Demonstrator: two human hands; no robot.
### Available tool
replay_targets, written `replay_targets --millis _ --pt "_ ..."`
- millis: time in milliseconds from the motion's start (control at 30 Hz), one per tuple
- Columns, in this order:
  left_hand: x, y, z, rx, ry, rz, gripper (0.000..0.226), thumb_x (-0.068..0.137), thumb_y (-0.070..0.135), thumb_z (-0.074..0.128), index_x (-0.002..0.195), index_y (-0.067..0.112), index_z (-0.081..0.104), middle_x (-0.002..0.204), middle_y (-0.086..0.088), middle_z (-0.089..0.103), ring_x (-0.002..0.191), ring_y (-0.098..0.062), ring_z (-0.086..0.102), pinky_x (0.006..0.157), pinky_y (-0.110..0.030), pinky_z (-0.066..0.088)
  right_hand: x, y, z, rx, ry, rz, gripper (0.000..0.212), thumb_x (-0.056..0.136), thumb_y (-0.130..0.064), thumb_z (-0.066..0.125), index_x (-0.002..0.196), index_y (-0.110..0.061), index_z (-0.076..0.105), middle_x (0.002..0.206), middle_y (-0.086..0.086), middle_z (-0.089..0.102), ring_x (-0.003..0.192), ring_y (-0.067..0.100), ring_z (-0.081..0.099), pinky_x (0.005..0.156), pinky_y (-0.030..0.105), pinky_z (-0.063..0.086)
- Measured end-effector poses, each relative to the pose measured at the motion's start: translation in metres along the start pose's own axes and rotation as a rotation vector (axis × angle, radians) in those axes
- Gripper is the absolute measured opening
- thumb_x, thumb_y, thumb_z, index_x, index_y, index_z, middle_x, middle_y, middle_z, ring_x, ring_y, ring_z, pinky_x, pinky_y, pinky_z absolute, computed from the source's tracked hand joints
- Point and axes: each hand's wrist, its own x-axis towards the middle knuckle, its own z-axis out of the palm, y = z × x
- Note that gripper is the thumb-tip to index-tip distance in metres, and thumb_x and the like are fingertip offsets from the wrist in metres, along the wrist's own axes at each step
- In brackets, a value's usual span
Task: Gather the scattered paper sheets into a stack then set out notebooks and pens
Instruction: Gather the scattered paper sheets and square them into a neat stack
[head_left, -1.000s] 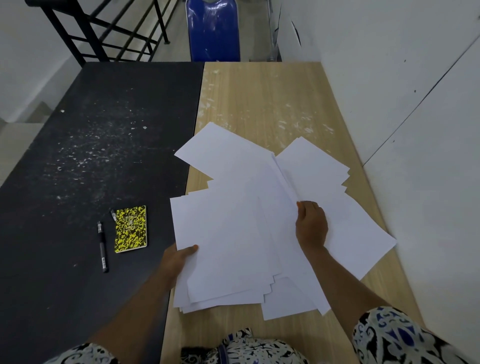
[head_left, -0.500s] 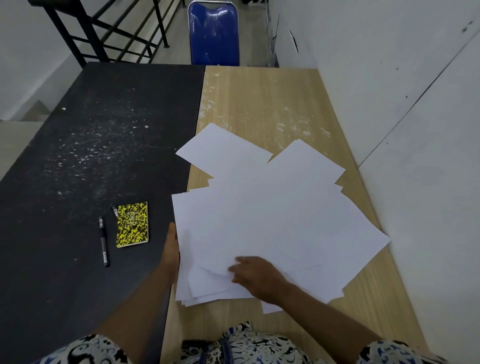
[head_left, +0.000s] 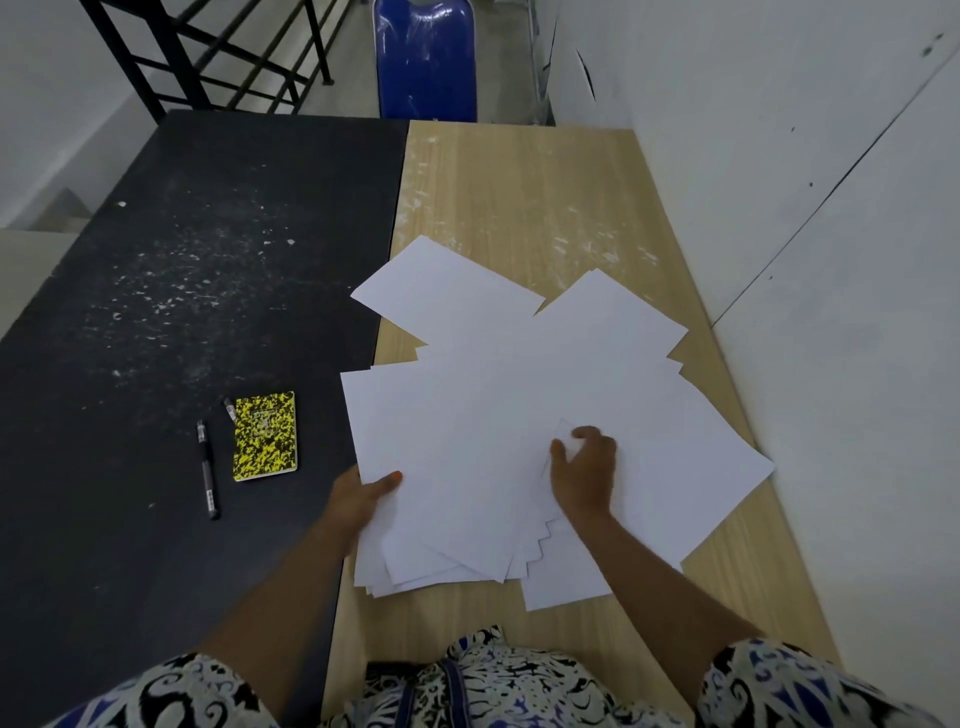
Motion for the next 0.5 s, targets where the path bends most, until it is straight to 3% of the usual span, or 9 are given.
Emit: replay_targets --millis 67,100,267,400,500 --pt "-0.001 0.0 0.001 -0.009 0.008 -0.006 0.026 0.083 0.01 0.073 0.106 0.014 0.063 0.104 -0.004 0.068 0.092 -0.023 0.066 0.073 -0.034 0.054 0.017 -0.007 -0.007 -0.019 0.009 0.197 0.042 0.085 -0.02 0.066 0.121 -0.004 0.049 0.125 0.02 0.044 0.109 0.038 0.052 0.087 0.043 0.047" --pt "-0.001 0.001 0.001 -0.01 0.013 -0.009 0.025 0.083 0.01 0.073 0.106 0.013 0.063 0.104 -0.005 0.068 0.092 -0.023 0.066 0.071 -0.034 0.053 0.024 -0.008 -0.008 -0.093 -0.019 0.204 0.048 0.085 -0.021 0.067 0.124 -0.004 0.047 0.129 0.021 0.043 0.112 0.039 0.049 0.089 0.043 0.045" --pt "0.0 0.001 0.0 -0.018 0.009 -0.006 0.025 0.083 0.011 0.073 0.106 0.014 0.064 0.105 -0.004 0.069 0.094 -0.024 0.067 0.071 -0.033 0.054 0.044 -0.004 -0.012 -0.459 -0.168 -0.063 0.059 0.087 -0.031 0.066 0.137 -0.009 0.041 0.144 0.012 0.04 0.131 0.031 0.038 0.1 0.044 0.04" --pt "0.003 0.001 0.0 0.004 0.025 -0.015 0.028 0.082 0.012 0.075 0.109 0.012 0.064 0.107 -0.006 0.069 0.095 -0.025 0.067 0.075 -0.036 0.055 0.062 0.008 -0.013 -0.59 -0.207 -0.124 0.072 0.091 -0.05 0.055 0.146 -0.009 0.032 0.157 0.011 0.025 0.146 0.031 0.02 0.111 0.047 0.027" --pt "0.007 0.001 -0.001 0.029 0.03 -0.03 0.033 0.081 0.014 0.076 0.112 0.011 0.064 0.109 -0.008 0.069 0.097 -0.028 0.067 0.079 -0.039 0.055 0.069 0.017 -0.011 -0.645 -0.214 -0.159 0.073 0.093 -0.057 0.045 0.148 -0.011 0.029 0.158 0.009 0.024 0.146 0.031 0.021 0.113 0.047 0.024"
